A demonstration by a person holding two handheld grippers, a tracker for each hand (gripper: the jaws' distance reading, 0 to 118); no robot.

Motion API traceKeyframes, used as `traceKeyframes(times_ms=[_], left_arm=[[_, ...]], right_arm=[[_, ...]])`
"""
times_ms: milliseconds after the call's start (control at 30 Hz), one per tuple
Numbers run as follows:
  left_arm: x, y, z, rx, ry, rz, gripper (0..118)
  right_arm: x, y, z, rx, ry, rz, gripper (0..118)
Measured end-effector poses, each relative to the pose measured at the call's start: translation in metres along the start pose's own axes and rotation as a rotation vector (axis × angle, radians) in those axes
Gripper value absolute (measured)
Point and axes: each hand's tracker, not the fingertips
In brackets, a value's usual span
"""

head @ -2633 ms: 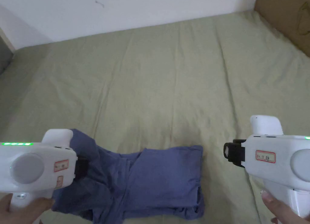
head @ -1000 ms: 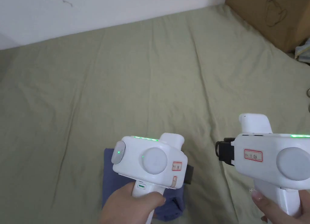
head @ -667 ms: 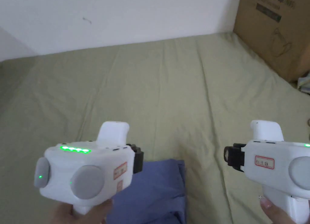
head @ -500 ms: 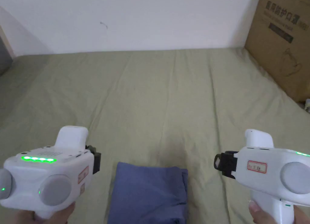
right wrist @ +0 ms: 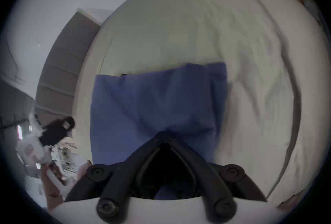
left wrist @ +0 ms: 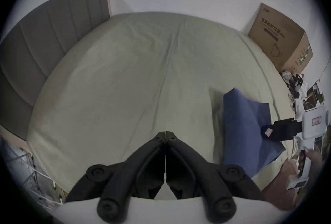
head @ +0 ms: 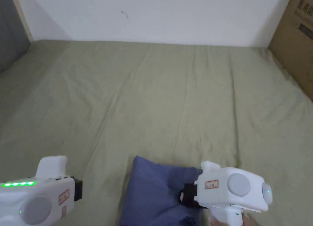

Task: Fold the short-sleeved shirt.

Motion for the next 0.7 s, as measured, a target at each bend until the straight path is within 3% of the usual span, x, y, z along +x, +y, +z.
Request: traceKeyframes(times_ms=[67,167,200,267,300,333,567,700], left_arm=[[0.002,0.0,-0.012,-0.046,-0.049,0.017,0],[-0.002,0.008,-0.028,-0.075,-0.238,0.154,4],[-0.004,0.012,-0.035,-0.09,-0.348,0.224,15],[-0.005,0.017,-0.049,-0.1,-0.501,0.314,77],[-0.002,0.019,-0.055,-0.116,-0.575,0.337,102],[0.001,0.02,-0.065,-0.137,-0.651,0.335,118],[0.033,0.019,-0.125,-0.309,-0.804,0.261,118],[0.044,0.024,-0.137,-0.412,-1.002,0.284,118]], right_arm=[[0.021,-0.002,0.009,0.013,0.108,-0.085,0],[0.035,-0.002,0.017,0.012,0.054,-0.071,0],[0.037,-0.003,0.019,0.012,0.056,-0.071,0],[0.037,-0.002,0.019,0.003,0.063,-0.072,0],[0.035,-0.001,0.018,-0.002,0.057,-0.063,0],[0.031,0.001,0.016,-0.011,0.035,-0.038,0],[0.014,0.004,0.015,-0.035,-0.056,0.061,0],[0.013,0.004,0.013,-0.033,-0.071,0.068,0]])
